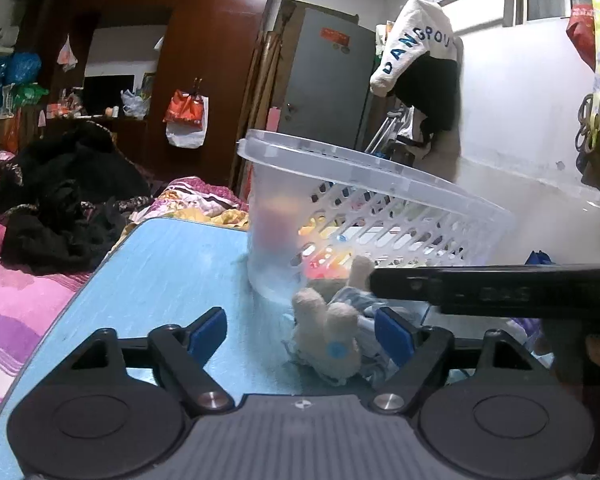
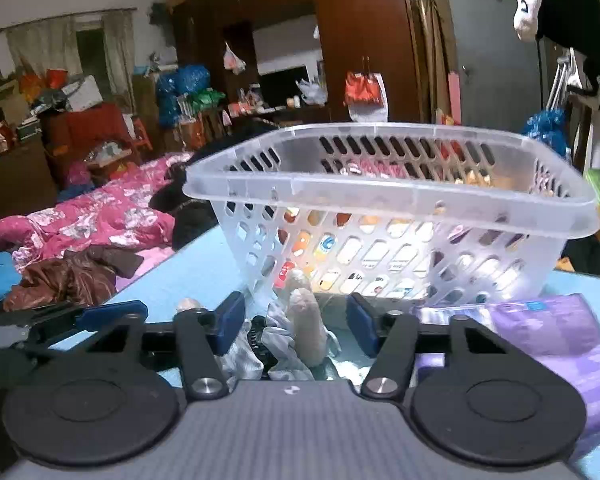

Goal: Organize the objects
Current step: 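Grasp the white plush bunny with both tools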

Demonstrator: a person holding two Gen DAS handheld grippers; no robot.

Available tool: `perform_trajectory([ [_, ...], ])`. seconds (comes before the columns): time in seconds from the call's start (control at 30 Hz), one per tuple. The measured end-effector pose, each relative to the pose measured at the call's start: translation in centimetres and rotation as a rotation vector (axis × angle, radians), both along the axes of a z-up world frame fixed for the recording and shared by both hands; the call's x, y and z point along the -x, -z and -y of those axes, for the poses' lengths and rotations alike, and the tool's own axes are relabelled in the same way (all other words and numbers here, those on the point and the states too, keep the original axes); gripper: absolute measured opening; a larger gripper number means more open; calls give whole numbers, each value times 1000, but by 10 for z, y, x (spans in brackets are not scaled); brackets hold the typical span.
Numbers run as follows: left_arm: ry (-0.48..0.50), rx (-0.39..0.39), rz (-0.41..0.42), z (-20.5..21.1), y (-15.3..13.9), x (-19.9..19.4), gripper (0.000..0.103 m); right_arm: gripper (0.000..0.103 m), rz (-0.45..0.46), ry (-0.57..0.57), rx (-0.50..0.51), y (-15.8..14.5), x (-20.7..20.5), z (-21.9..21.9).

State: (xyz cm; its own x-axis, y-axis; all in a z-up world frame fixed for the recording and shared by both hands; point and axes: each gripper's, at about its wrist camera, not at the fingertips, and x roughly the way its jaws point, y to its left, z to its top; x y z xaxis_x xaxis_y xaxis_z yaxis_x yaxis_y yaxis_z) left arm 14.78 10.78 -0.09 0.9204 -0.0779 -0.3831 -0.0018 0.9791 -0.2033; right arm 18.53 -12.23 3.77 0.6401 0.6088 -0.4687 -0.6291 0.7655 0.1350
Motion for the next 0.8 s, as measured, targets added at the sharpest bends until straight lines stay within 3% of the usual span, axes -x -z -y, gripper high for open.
perform_trajectory([
  [0.07, -10, -14, -18, 2, 3, -2, 64, 51, -9, 9, 10, 2, 0, -4],
  [0.23, -29, -21, -32, 7, 3, -7, 48, 30, -31, 28, 15, 4, -8, -2],
  [0.33, -29, -10, -24, 7, 2, -9, 30, 20, -29, 22, 7, 5, -7, 3],
  [0.47, -14, -29, 5, 10, 1, -1, 18, 16, -3, 6, 19, 5, 0, 7],
  [0.8, 78, -14, 204, 13, -25, 31, 17, 15, 74, -16, -97, -20, 34, 53],
])
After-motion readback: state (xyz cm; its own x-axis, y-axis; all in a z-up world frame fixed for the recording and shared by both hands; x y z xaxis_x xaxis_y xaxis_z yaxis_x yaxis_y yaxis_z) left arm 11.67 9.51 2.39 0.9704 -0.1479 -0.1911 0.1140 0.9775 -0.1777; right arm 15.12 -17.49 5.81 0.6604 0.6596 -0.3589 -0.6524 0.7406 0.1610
